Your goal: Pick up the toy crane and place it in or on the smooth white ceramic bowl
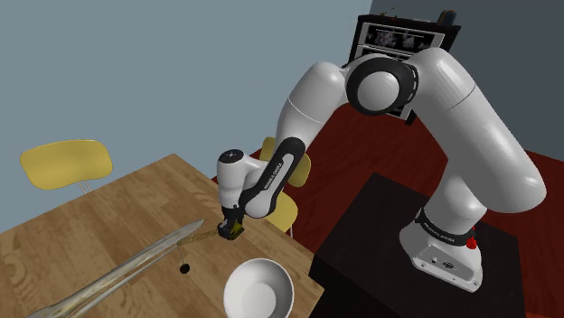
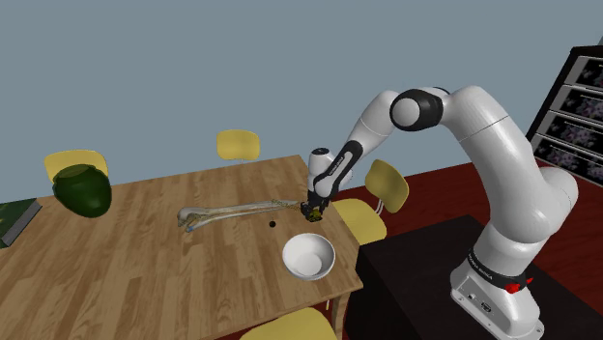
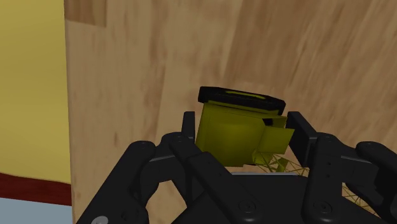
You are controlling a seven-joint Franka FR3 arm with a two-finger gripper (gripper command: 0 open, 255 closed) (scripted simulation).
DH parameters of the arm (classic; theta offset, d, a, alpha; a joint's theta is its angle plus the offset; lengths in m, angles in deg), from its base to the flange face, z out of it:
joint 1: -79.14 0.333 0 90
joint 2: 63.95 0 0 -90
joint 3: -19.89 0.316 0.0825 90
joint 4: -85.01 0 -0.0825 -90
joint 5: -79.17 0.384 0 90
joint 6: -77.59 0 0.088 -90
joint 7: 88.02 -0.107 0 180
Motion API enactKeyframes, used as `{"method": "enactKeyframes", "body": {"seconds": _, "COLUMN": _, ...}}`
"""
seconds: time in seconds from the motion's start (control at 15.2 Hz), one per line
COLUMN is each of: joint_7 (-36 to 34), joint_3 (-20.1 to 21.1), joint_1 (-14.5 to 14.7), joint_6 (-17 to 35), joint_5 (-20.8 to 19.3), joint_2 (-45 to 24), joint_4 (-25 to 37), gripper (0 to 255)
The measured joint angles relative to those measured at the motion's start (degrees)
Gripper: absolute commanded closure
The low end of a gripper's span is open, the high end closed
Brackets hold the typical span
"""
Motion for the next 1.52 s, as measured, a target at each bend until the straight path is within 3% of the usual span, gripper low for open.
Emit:
{"method": "enactKeyframes", "body": {"seconds": 0.33, "joint_7": 0.02, "joint_3": 0.08, "joint_1": -0.07, "joint_6": -0.17, "joint_5": 0.04, "joint_2": 0.38, "joint_4": -0.23, "gripper": 255}}
{"method": "enactKeyframes", "body": {"seconds": 1.52, "joint_7": 1.14, "joint_3": 3.06, "joint_1": -2.39, "joint_6": -7.17, "joint_5": 2.09, "joint_2": 12.67, "joint_4": -5.64, "gripper": 255}}
